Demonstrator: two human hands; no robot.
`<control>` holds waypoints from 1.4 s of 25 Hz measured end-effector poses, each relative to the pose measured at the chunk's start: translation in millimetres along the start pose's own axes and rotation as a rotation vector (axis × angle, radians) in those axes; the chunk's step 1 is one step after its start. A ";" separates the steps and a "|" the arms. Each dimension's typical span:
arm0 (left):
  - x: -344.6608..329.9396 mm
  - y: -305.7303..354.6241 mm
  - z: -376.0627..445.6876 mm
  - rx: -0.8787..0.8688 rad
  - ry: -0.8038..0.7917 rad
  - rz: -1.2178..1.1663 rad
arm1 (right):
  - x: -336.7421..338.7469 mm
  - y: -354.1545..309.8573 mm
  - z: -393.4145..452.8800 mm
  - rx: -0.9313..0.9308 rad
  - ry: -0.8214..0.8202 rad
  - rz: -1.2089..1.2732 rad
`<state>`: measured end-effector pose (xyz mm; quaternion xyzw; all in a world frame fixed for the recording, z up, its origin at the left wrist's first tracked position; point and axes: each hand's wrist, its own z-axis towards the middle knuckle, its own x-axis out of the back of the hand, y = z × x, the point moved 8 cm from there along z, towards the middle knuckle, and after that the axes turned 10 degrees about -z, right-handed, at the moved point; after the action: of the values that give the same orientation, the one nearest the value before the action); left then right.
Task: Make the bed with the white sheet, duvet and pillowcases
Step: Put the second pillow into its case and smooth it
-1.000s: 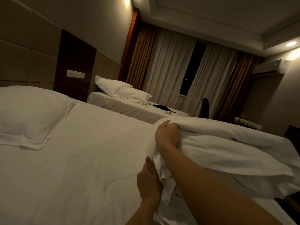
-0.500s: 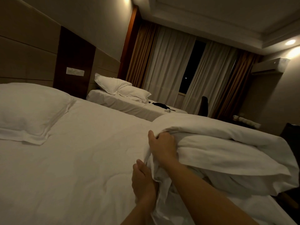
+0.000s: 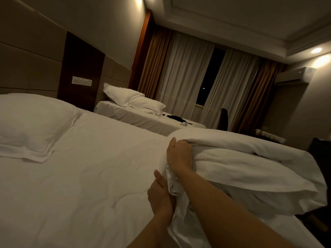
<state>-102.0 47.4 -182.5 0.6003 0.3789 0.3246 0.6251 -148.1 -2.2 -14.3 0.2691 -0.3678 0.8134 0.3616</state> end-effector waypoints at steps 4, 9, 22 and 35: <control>0.8 2.2 -0.8 -0.017 -0.017 -0.017 | 6.3 -11.9 -3.0 0.125 0.043 0.004; 4.7 -8.7 3.7 -0.039 0.009 0.047 | 5.4 5.4 -3.1 0.063 -0.042 0.146; 4.9 38.6 -1.5 -0.203 -0.062 -0.168 | 25.4 3.9 12.8 -0.092 -0.033 0.155; -11.8 100.2 34.0 -0.479 -0.078 -0.004 | 12.5 40.1 -6.2 -0.416 -0.260 0.691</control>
<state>-73.7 27.0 -81.9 0.4463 0.2680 0.3805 0.7643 -188.1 -11.2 -25.3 0.1516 -0.6354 0.7544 0.0647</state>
